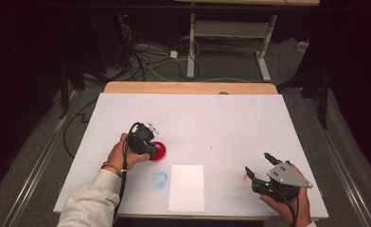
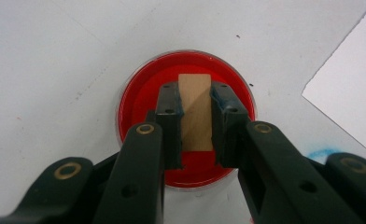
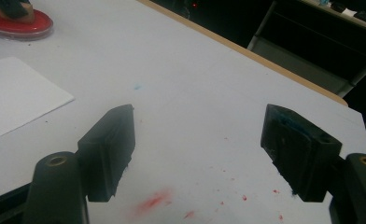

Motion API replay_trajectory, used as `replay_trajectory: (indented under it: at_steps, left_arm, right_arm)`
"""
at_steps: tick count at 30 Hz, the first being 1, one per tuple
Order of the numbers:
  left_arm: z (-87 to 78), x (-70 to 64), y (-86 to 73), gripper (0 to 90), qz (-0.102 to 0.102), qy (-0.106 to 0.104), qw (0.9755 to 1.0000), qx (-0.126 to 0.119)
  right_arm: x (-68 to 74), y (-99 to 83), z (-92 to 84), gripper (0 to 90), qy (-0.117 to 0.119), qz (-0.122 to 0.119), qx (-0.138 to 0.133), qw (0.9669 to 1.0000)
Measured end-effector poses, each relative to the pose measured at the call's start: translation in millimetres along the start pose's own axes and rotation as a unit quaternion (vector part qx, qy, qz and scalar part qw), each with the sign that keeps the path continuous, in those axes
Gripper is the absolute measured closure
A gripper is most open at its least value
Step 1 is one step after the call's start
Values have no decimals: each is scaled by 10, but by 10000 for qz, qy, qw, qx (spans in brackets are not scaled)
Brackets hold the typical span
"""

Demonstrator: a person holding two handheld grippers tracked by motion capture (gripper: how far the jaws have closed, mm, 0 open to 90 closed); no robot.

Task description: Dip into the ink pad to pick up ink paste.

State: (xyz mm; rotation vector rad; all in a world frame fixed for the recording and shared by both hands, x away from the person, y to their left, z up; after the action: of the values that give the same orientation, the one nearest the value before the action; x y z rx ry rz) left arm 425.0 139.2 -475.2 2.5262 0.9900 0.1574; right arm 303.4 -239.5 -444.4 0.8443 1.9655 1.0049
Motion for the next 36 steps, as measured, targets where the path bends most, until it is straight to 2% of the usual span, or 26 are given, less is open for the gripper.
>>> replay_trajectory:
  at_steps: [5,13,17,19,20,21,23,27,36]
  left_arm:
    - [3,14,-4,741,-16,-39,10000,-17]
    - [5,-6,10,740,78,53,9999,66]
    - [-5,2,5,740,43,8,10000,29]
    - [-22,-13,11,739,77,107,9999,40]
    - [-35,-21,14,739,109,270,9996,60]
    - [-71,-25,18,739,131,287,9995,23]
    - [-186,-32,37,739,124,176,9996,-183]
    - [-372,-83,58,738,208,143,9990,-381]
    - [-592,-82,56,738,186,210,9972,-696]
  right_arm:
    - [9,10,-6,263,19,-13,-14,10000]
    - [30,16,27,262,75,-90,26,9999]
    - [38,20,32,262,97,-98,19,9999]
    - [34,20,31,262,95,-93,24,9999]
    - [33,20,29,261,98,-93,26,9999]
    - [29,20,27,261,95,-98,26,9999]
    - [24,20,25,261,84,-92,20,9999]
    - [21,16,20,260,85,-82,15,9999]
    - [35,17,16,259,94,-86,28,9999]
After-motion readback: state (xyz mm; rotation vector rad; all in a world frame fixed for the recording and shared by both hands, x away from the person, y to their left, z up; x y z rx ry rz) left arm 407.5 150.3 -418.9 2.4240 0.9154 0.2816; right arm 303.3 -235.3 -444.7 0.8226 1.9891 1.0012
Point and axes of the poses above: each handheld gripper's, and its own axes: z roughly forward along the jaws, y roughly out of its top, x roughly to its left, the point moved 4 cm from there along z, roughly forward along the jaws, and after that the axes turned 2 degrees about -z, right-handed, at the moved point
